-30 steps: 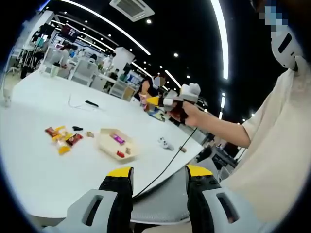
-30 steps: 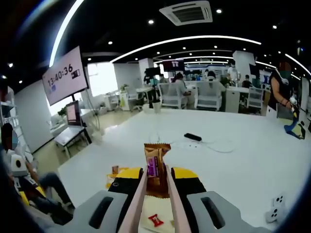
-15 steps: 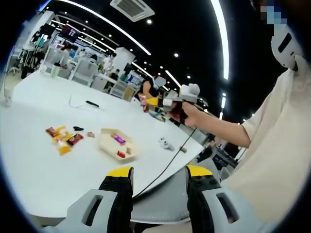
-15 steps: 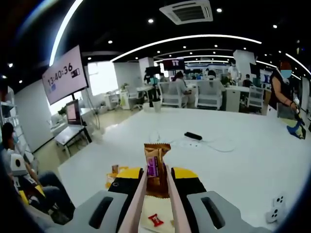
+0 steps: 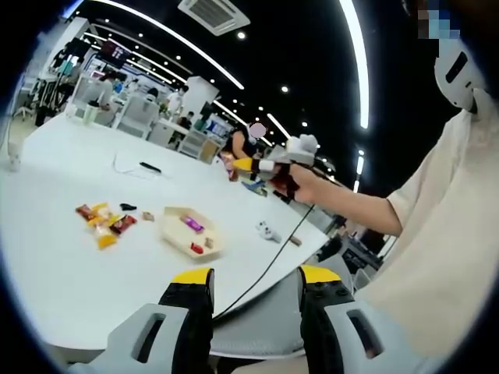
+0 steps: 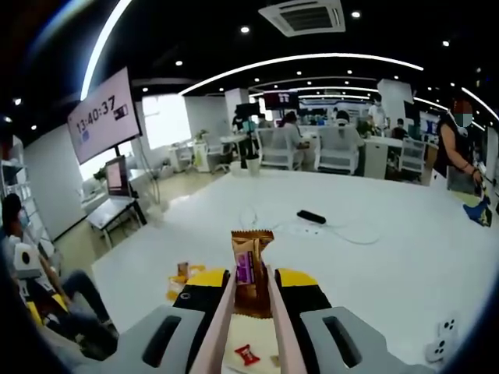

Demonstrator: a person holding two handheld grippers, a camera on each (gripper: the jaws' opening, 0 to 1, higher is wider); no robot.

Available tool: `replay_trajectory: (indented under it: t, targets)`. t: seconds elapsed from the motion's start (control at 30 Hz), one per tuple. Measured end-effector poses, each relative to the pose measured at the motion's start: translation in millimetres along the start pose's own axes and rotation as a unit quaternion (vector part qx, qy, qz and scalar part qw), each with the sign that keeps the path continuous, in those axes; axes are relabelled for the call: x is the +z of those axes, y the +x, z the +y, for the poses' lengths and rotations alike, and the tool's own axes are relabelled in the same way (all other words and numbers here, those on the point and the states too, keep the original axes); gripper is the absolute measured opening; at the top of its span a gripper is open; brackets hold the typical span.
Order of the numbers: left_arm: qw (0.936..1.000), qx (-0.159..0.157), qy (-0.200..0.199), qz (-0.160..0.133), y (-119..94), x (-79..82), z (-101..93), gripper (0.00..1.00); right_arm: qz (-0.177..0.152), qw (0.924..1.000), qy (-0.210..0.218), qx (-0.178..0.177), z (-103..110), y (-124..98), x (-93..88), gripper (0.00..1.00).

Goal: Place the target food into the container with the food tongs after gripping and lifting it, then release it inside without dropping or visibly crushing the food.

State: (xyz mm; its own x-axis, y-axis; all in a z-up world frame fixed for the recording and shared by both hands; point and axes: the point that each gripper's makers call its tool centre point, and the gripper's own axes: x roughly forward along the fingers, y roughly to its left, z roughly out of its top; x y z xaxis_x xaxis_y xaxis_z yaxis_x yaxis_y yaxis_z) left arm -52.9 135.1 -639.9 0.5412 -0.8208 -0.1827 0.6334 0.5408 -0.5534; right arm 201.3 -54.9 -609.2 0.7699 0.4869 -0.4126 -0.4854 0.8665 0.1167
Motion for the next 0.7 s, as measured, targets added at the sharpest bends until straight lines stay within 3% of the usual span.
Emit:
replay_trajectory:
  t: [0.7]
  targets:
    - [1.0, 0.002, -0.004, -0.001, 0.0, -2.1, 1.0, 0.42, 0.004, 1.0, 0.004, -0.004, -4.7, -0.9, -5.3, 0.23]
